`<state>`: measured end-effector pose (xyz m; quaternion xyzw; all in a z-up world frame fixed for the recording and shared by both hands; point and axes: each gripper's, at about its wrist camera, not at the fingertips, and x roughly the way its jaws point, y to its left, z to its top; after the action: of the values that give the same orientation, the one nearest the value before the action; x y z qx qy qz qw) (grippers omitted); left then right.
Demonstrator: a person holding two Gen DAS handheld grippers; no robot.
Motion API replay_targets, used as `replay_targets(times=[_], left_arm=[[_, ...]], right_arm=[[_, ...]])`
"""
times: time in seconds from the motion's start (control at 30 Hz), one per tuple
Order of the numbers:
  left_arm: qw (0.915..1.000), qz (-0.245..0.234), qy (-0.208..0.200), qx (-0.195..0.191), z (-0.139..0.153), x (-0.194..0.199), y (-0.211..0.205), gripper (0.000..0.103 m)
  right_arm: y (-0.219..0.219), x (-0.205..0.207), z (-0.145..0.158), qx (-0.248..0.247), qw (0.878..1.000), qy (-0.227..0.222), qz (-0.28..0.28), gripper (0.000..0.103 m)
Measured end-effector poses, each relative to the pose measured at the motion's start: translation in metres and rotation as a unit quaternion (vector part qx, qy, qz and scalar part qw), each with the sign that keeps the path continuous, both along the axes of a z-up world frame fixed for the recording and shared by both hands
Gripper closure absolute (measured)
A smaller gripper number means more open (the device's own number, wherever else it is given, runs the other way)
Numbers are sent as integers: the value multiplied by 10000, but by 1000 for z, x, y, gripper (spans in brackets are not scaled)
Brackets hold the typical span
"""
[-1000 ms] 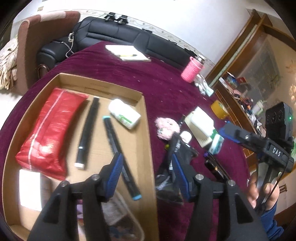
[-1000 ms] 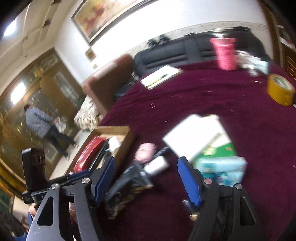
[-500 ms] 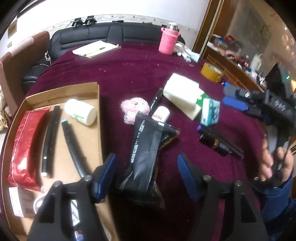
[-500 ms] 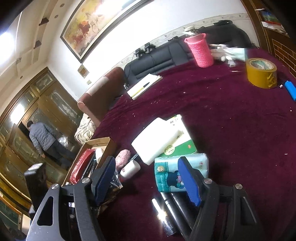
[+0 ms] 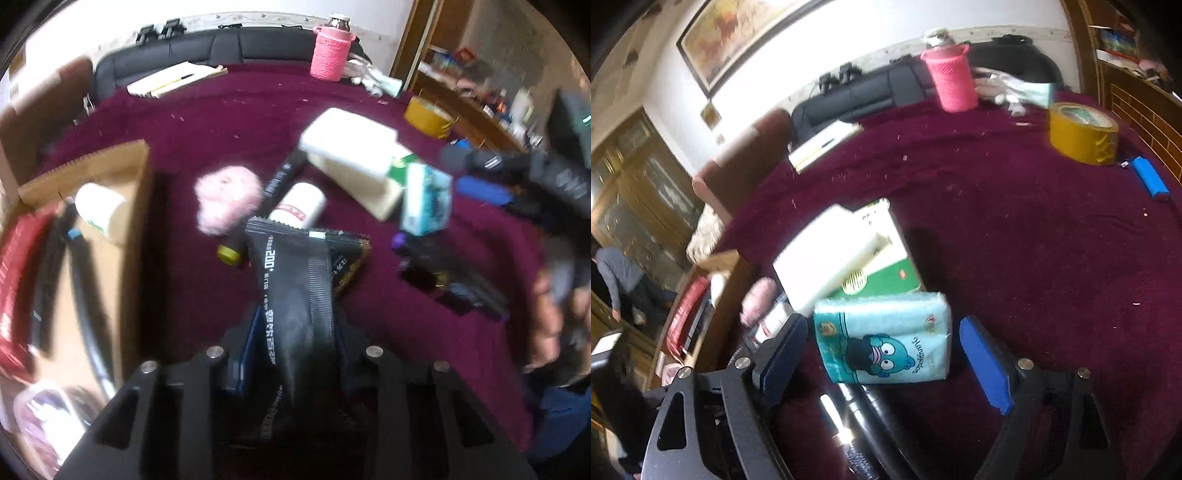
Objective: Organize objects
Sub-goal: 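Grasp the black packet with the left tool while the right tool grasps the teal cartoon tissue pack, then carry the black packet toward the tray with the left tool while the right tool carries the tissue pack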
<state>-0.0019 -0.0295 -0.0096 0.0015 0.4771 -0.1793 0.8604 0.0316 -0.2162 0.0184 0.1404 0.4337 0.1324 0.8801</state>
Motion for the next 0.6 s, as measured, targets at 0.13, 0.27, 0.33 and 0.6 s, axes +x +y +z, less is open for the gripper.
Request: replay_targets(times=[0.13,0.27,0.33,0.6], left_arm=[[9999,5,-137,-33,-4,-12,-6,69],[9998,-36,-187,-32,-4,-16,-11,69],[9998,-39,-209,-35,-4,-16,-11,69],[9995,15,-250,-175,-3,-19,-9,70]], right_arm=[[4,7,-13,-153,9998,145,56,14],[6,7,-19,-100,9997,146,181,25],[5,4,-16,-104,9998,67,139,25],[-5,-10,3,73,9994,-327,-42,26]])
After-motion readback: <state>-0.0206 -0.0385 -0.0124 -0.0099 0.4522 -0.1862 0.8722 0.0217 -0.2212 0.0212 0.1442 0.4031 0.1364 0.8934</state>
